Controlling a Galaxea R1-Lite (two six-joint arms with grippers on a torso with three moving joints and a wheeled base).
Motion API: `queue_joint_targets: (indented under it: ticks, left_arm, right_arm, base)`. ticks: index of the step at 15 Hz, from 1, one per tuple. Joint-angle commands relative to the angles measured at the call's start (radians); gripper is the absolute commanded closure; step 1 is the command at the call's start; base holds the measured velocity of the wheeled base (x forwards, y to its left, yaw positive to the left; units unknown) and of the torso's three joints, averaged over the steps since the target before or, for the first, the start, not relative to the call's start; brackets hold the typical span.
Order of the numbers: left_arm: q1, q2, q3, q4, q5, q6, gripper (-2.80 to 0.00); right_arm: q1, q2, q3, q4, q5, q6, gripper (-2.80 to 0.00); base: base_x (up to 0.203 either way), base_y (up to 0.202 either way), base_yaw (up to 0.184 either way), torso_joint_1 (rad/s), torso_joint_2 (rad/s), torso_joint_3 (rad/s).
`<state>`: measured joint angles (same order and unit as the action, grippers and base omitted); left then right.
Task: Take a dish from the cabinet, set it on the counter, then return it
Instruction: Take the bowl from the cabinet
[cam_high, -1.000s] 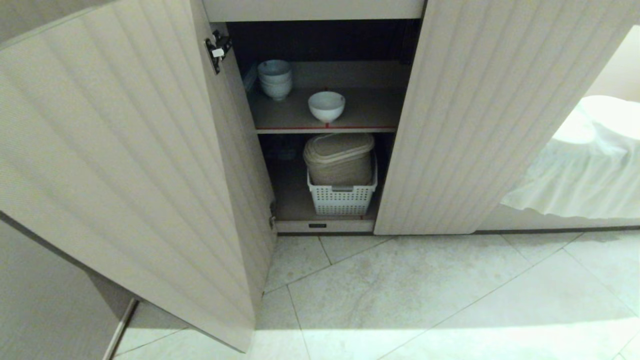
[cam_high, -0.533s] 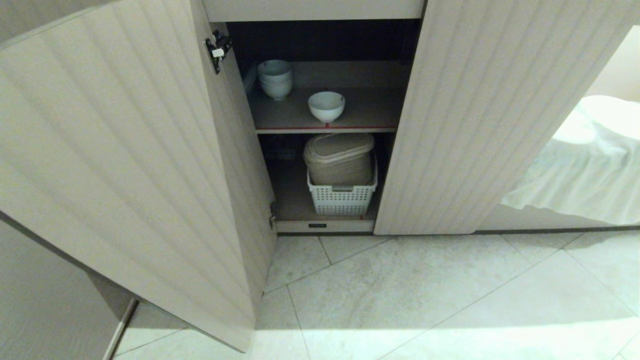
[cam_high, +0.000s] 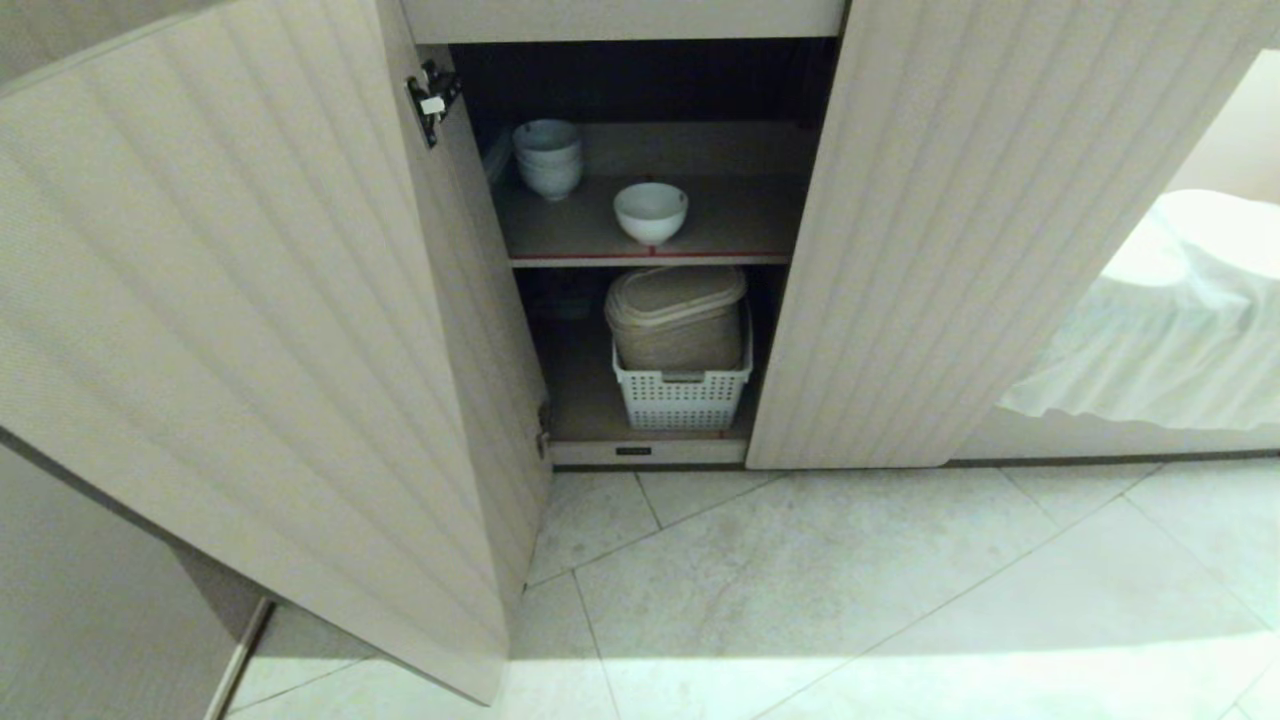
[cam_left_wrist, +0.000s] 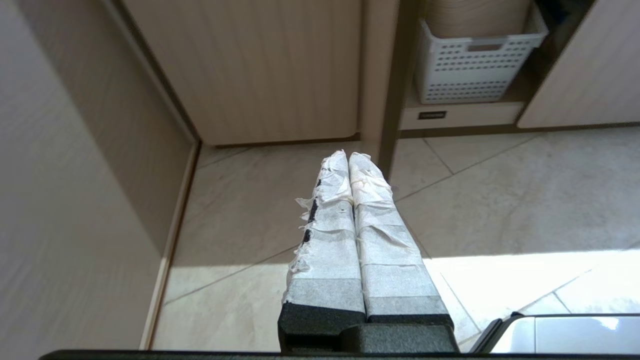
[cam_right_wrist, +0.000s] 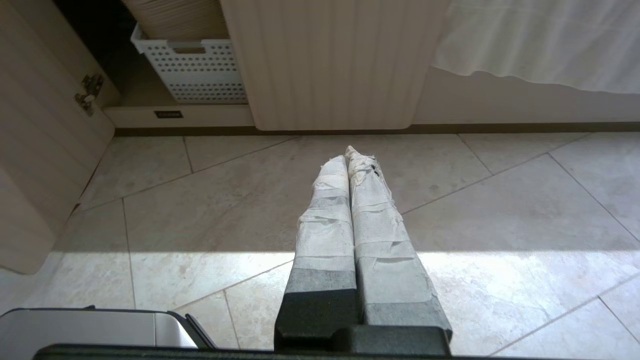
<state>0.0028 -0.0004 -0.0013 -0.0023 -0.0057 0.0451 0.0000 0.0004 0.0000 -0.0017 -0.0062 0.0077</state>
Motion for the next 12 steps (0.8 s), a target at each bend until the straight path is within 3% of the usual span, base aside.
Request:
queue_joint_targets:
  ticks: [1, 4, 12]
  left_arm:
    - [0.000, 0.000, 0.000, -0.001, 0.000, 0.001, 0.00]
    - [0.000, 0.000, 0.001, -0.001, 0.000, 0.001, 0.00]
    - [0.000, 0.000, 0.000, -0.001, 0.000, 0.001, 0.00]
  right_arm:
    - [0.000, 0.000, 0.000, 0.000, 0.000, 0.000, 0.00]
    - [0.000, 0.000, 0.000, 0.000, 0.000, 0.000, 0.00]
    - [0.000, 0.000, 0.000, 0.000, 0.000, 0.000, 0.00]
  base:
    - [0.000, 0.000, 0.000, 0.000, 0.00, 0.000]
    - [-0.003, -0.073, 0.001, 0.000, 0.00, 0.002]
    - [0.000, -0.196, 0.001, 0.003, 0.00, 0.002]
